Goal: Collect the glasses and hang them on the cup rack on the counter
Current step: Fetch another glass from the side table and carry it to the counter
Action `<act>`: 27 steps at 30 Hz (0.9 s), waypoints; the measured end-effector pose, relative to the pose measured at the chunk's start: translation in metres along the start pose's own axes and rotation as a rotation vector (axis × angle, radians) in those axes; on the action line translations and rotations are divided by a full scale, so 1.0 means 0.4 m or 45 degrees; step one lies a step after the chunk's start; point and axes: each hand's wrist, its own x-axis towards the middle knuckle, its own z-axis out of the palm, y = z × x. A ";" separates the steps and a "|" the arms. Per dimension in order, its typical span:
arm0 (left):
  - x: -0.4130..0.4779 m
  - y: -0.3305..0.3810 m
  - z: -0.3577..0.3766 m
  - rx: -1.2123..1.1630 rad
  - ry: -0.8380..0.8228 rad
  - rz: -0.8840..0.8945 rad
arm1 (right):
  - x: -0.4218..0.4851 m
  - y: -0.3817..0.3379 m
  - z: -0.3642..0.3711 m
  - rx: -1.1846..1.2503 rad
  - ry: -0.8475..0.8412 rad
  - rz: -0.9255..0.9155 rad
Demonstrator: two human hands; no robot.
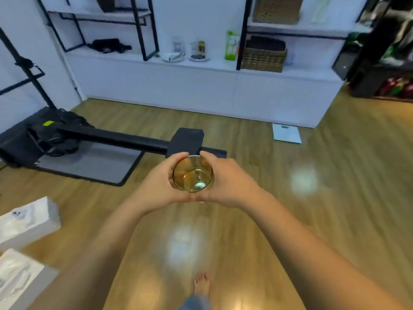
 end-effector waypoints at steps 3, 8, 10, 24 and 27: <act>0.226 0.005 0.032 -0.072 -0.128 0.013 | 0.111 0.119 -0.092 0.014 0.048 0.132; 0.565 0.051 0.100 -0.119 -0.287 0.078 | 0.255 0.315 -0.250 0.063 0.150 0.288; 0.687 0.066 0.133 -0.120 -0.342 0.091 | 0.311 0.395 -0.299 0.090 0.184 0.332; 1.471 0.179 0.361 0.045 -0.178 0.102 | 0.842 0.995 -0.705 0.191 0.133 0.172; 1.604 0.190 0.376 -0.052 -0.091 0.045 | 0.963 1.077 -0.782 0.233 0.066 0.120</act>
